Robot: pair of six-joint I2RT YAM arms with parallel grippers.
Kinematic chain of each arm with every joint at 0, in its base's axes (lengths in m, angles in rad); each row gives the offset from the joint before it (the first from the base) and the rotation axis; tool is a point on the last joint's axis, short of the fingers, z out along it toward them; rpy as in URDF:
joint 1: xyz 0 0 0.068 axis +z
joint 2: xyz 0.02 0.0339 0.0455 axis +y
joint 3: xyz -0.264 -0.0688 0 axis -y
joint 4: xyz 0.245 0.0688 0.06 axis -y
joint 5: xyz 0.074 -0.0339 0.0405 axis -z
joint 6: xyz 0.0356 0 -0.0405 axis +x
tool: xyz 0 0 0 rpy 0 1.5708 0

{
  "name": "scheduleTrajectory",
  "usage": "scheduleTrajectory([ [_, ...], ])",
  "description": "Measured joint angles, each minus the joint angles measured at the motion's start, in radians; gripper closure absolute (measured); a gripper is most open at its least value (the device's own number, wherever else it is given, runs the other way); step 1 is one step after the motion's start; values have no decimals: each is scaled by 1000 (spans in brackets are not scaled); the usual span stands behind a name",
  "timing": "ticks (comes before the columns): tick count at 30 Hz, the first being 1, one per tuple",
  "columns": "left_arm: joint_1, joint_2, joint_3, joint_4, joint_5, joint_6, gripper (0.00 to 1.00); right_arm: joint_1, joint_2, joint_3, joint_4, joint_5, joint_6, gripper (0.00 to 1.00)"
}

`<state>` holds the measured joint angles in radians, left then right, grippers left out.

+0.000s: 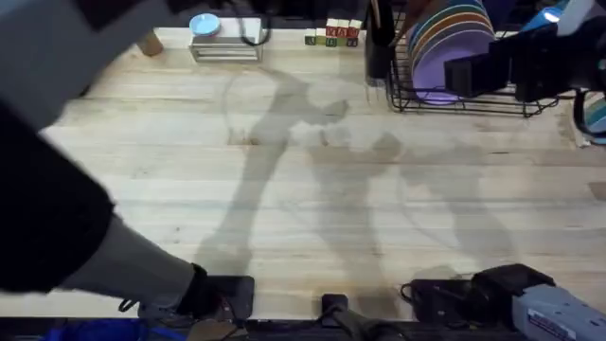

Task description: Pick up the spoon on the table one by one and put them onto the rack

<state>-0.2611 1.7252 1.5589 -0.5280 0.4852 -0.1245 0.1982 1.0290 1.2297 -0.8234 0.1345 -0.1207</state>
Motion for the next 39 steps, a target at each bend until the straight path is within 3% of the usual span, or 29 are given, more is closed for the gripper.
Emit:
scheduleTrajectory([
  [7,120,-141,0,-232,-100,53,5,0,0,0,0,0,5,9],
  [11,150,-228,0,-315,-167,99,5,0,0,0,0,0,32,10],
  [23,159,-421,0,-534,-349,190,5,0,0,0,-1,0,194,9],
  [39,159,-470,0,-640,-378,200,6,0,0,0,-10,0,260,9],
])
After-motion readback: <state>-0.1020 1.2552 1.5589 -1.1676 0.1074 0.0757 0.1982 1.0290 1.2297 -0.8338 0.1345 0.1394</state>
